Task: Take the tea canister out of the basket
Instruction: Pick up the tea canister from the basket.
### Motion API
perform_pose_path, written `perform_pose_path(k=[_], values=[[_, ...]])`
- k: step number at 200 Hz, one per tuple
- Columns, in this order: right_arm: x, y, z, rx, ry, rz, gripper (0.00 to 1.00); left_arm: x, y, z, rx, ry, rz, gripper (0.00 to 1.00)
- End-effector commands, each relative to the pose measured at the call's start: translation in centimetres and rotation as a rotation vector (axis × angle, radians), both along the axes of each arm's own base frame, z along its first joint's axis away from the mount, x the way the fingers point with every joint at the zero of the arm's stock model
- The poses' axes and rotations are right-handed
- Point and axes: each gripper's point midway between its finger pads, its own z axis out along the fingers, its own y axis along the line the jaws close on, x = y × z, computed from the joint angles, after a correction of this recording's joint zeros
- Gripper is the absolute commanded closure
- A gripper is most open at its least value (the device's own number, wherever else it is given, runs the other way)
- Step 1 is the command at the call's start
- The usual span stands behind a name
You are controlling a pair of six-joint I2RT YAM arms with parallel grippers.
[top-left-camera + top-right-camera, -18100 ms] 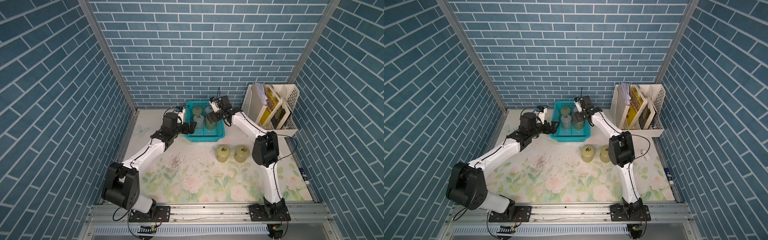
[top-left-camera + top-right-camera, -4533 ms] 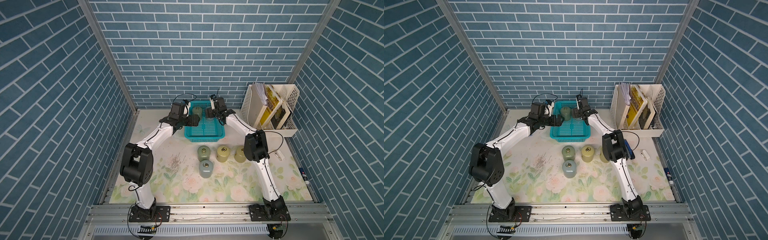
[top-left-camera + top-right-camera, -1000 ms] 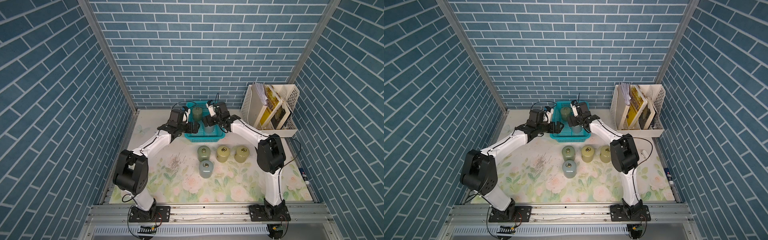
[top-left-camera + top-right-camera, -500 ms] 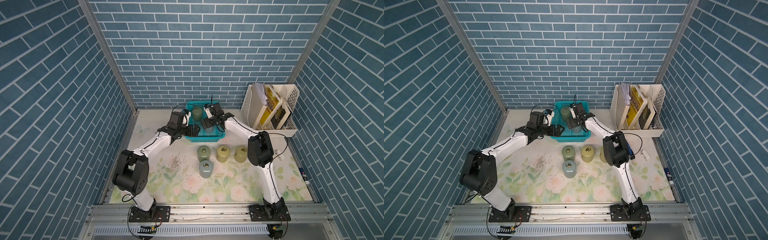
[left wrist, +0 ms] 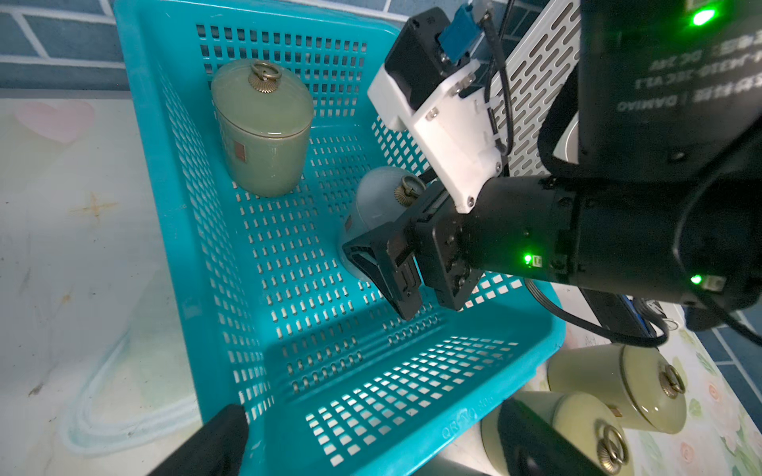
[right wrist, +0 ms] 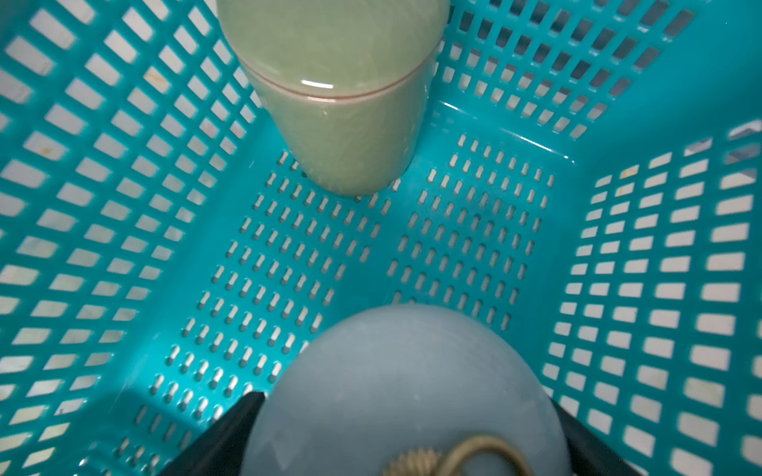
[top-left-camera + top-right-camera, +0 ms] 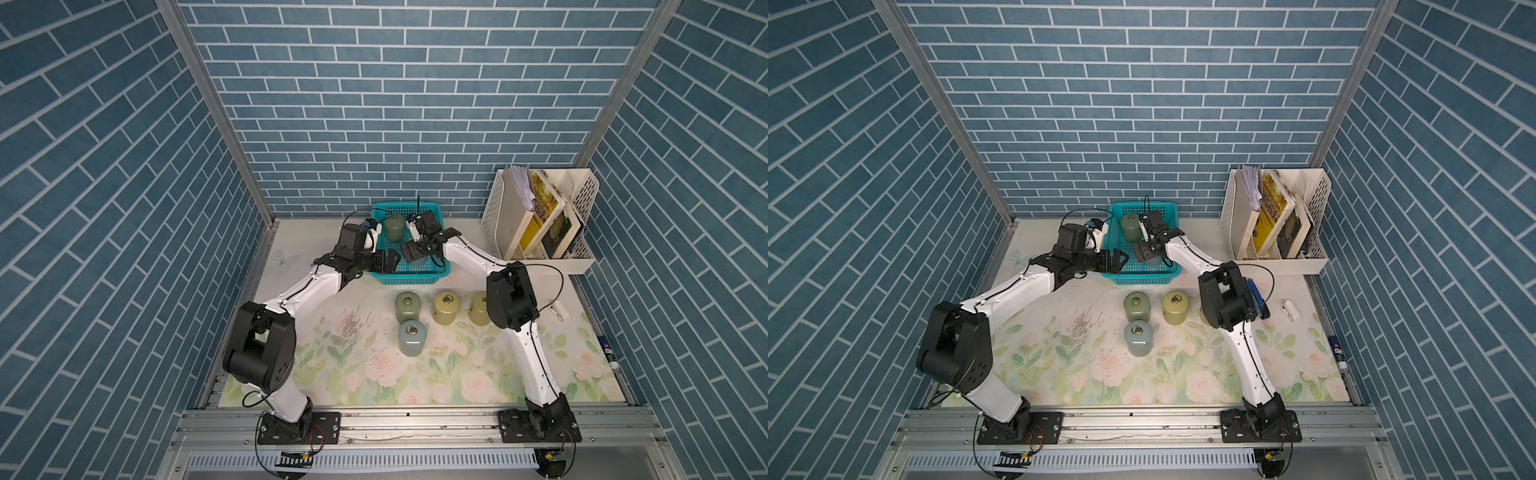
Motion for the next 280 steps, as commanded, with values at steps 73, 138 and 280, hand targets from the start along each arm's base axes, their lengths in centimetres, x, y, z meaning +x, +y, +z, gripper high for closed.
perform_pose_path(k=[73,138,280], values=[[-1.6,1.5,4.6,0.099,-0.113,0.068,0.57,-0.4,0.0,1.4,0.009,-0.037,-0.015,0.0],[-3.7,2.2,15.3,0.244,-0.268,0.13,1.0,-1.2,0.1,5.1,-0.07,-0.099,-0.051,0.0],[-24.8,-4.4,20.6,0.184,-0.375,0.308,1.0,-11.0,-2.6,8.4,-0.047,-0.168,-0.295,0.0]])
